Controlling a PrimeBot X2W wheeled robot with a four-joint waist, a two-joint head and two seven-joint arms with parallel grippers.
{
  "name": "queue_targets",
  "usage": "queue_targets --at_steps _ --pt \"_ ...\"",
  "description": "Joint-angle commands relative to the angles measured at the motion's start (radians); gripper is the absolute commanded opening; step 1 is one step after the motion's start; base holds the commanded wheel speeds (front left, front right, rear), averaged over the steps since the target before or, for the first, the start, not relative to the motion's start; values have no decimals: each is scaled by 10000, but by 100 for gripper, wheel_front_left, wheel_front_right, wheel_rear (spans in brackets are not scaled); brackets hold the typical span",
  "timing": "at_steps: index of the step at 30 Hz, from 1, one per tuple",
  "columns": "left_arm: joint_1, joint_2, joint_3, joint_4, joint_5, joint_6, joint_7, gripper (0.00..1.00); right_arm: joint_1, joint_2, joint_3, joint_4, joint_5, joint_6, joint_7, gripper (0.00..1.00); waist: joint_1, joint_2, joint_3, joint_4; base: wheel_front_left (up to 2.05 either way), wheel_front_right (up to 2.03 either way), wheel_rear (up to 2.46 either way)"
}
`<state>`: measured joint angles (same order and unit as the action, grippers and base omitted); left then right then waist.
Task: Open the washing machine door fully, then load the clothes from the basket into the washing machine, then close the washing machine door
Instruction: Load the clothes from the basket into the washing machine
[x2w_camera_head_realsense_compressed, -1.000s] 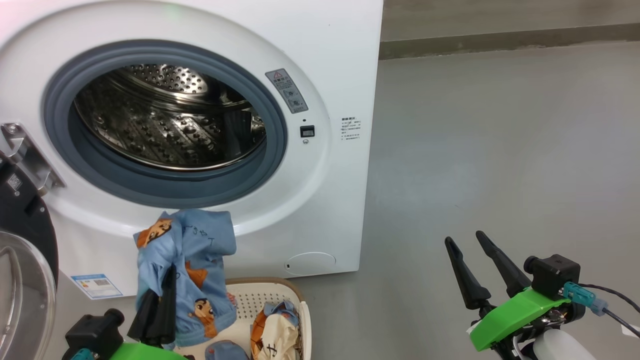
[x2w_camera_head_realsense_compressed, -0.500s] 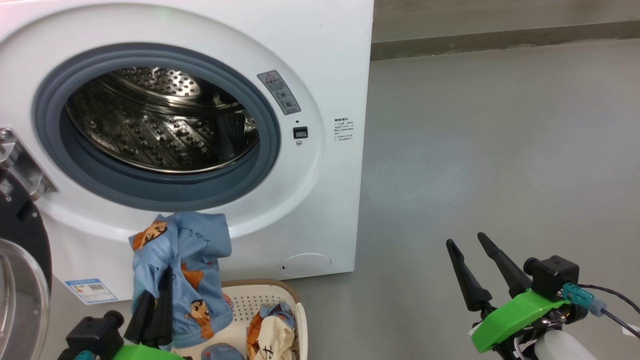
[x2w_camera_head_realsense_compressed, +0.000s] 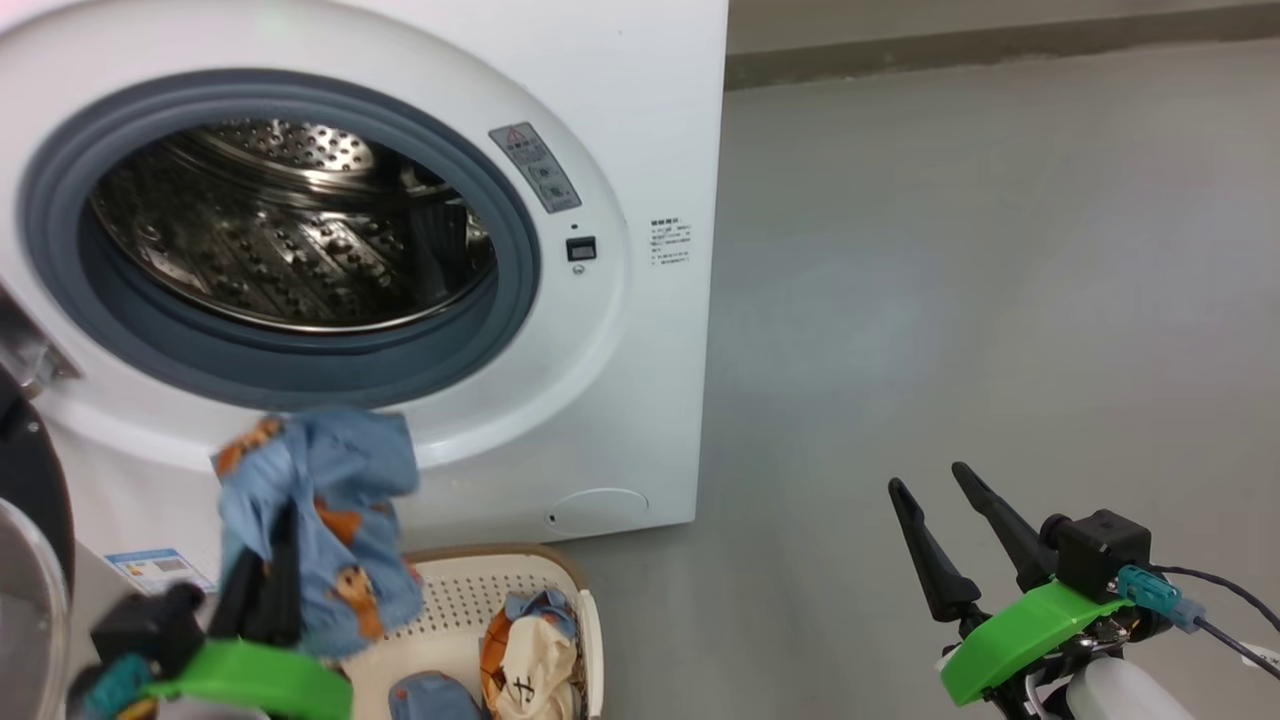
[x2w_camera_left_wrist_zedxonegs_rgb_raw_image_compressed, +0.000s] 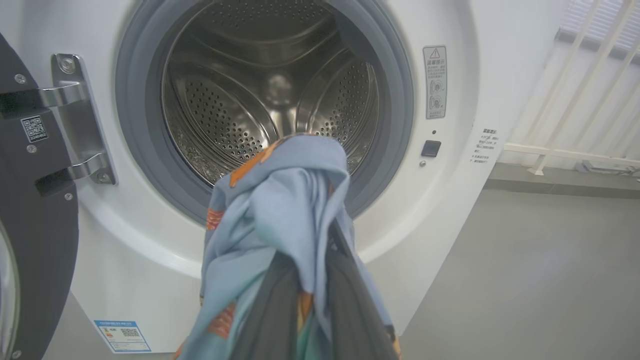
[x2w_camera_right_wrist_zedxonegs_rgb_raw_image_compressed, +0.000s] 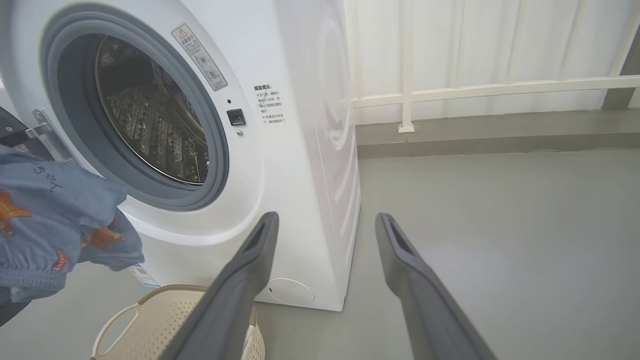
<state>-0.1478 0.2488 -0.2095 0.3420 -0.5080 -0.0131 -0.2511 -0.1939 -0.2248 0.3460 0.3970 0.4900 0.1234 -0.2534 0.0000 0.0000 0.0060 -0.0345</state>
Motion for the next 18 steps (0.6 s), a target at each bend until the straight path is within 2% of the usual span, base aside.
queue_targets --at_steps 1,9,18 --pt "-993 203 561 57 120 -138 -107 0 -289 -81 111 -330 -171 73 -84 100 0 0 322 -143 0 0 0" --pt "-2830 354 1213 997 539 -597 -107 0 -707 17 137 -659 -517 73 -84 100 0 0 1448 -556 0 0 0" --pt "-5326 686 1960 2387 818 -1051 -107 0 -1148 420 68 -1030 -924 73 -84 100 0 0 3070 -1183 0 0 0"
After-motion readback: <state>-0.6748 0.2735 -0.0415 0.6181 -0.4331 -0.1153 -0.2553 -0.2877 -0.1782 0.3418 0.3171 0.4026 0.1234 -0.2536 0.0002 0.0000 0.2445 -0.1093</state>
